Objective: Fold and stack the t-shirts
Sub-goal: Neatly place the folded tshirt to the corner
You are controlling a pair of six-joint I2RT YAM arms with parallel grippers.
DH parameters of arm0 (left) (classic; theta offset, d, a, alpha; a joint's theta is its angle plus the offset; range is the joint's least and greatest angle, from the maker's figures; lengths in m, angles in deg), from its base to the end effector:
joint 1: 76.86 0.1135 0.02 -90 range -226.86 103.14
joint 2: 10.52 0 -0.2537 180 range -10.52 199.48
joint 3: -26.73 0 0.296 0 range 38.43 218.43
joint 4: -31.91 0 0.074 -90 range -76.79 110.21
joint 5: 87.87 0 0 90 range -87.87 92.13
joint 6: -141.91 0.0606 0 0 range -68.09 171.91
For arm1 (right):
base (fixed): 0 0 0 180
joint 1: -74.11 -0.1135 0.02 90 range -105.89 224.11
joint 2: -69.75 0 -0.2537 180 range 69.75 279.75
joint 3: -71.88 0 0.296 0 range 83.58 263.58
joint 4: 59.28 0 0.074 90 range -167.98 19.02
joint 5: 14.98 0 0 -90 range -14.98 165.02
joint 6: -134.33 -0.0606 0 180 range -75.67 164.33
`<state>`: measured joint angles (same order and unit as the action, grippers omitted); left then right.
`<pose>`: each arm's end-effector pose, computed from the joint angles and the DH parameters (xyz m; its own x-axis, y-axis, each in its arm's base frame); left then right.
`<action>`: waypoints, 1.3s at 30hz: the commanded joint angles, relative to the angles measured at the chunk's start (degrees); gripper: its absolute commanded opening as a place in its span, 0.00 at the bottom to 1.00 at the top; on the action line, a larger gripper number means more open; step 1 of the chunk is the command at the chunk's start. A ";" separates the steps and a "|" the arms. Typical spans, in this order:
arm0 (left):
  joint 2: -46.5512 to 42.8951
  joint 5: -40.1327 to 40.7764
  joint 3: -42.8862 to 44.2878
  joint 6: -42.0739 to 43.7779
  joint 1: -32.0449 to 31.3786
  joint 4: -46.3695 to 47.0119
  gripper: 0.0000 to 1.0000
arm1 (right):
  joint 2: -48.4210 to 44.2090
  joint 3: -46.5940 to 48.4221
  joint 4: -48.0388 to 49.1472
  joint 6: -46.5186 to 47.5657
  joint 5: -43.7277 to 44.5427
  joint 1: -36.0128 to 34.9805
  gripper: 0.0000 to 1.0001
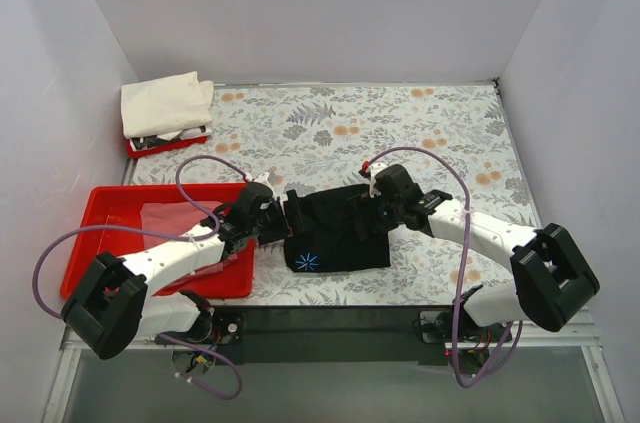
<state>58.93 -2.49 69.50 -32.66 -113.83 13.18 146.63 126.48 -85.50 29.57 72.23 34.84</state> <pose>0.2286 -0.1782 0.1224 -0.6956 -0.7184 -0.0093 -0.5054 0.4985 -0.7043 0.2501 0.2083 0.1476 -0.7281 -0.2666 -0.6315 -0.4878 0.8488 0.2041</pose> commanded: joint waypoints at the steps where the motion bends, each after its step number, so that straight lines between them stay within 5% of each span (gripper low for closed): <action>1: -0.72 -4.50 -2.59 -1.73 1.37 0.69 0.90 | 1.69 -0.97 2.04 -0.70 2.26 -0.28 0.95; 8: -3.44 2.93 -5.05 -4.54 1.38 -1.93 0.91 | 2.92 -1.06 2.22 -0.79 4.28 -0.46 0.95; 18: -3.19 14.02 2.41 -1.91 -1.17 -12.03 0.91 | 7.31 -0.97 4.06 -0.35 4.63 -0.46 0.95; 39: 4.73 2.34 -2.77 -11.22 -6.35 1.21 0.92 | 7.32 -1.76 5.21 0.44 4.19 -0.37 0.95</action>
<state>63.04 1.55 69.08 -40.23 -119.09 13.05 153.10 125.12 -81.22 29.68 76.38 34.60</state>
